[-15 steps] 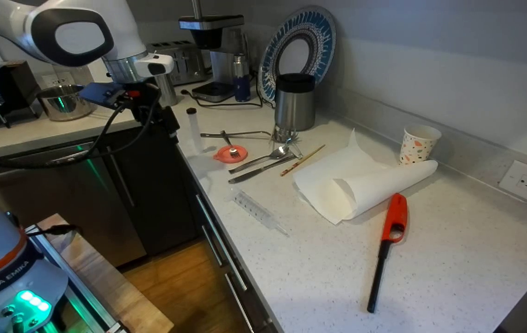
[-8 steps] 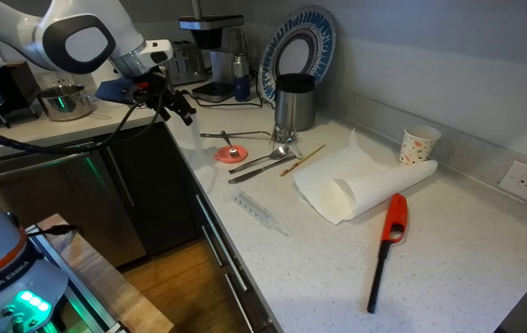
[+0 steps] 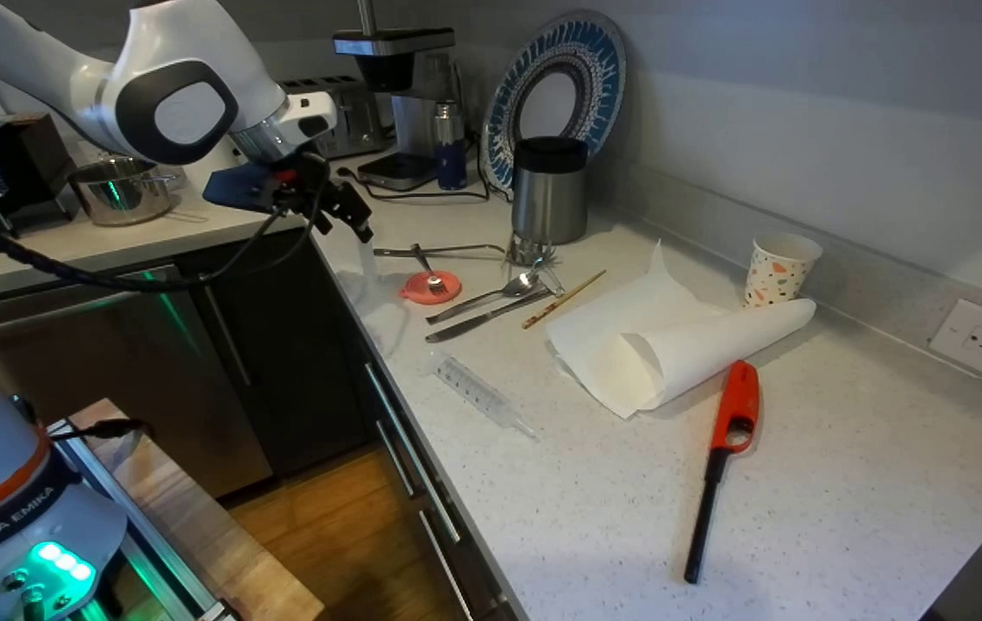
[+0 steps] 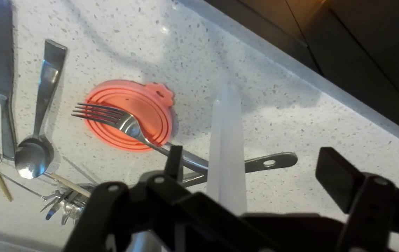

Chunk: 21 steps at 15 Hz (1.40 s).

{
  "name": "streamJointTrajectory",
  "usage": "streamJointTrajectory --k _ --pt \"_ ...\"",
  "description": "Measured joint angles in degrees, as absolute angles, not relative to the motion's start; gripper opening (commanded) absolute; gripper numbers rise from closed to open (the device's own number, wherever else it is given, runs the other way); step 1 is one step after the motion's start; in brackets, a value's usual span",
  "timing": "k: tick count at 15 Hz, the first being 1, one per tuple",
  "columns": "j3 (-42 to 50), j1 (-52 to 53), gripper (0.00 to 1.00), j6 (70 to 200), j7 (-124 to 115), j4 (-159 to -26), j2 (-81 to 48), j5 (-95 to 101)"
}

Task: Pick up the clear cylindrical object with a black lid and lay it on the kitchen counter

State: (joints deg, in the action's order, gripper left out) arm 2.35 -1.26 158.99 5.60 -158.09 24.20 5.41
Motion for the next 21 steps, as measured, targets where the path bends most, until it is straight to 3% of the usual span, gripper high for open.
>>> streamJointTrajectory --k 4,9,10,16,21 --pt "2.36 -1.30 0.33 161.25 5.61 -157.99 21.55 5.44" --pt "2.18 -2.21 0.00 164.17 5.61 -157.82 19.70 6.47" --pt "1.97 -2.68 0.05 164.95 5.61 -157.80 19.41 7.02" --pt "0.56 -4.83 0.05 166.04 5.58 -157.40 19.09 10.16" --pt "-6.22 -8.71 0.05 151.30 2.82 -154.96 27.86 19.91"
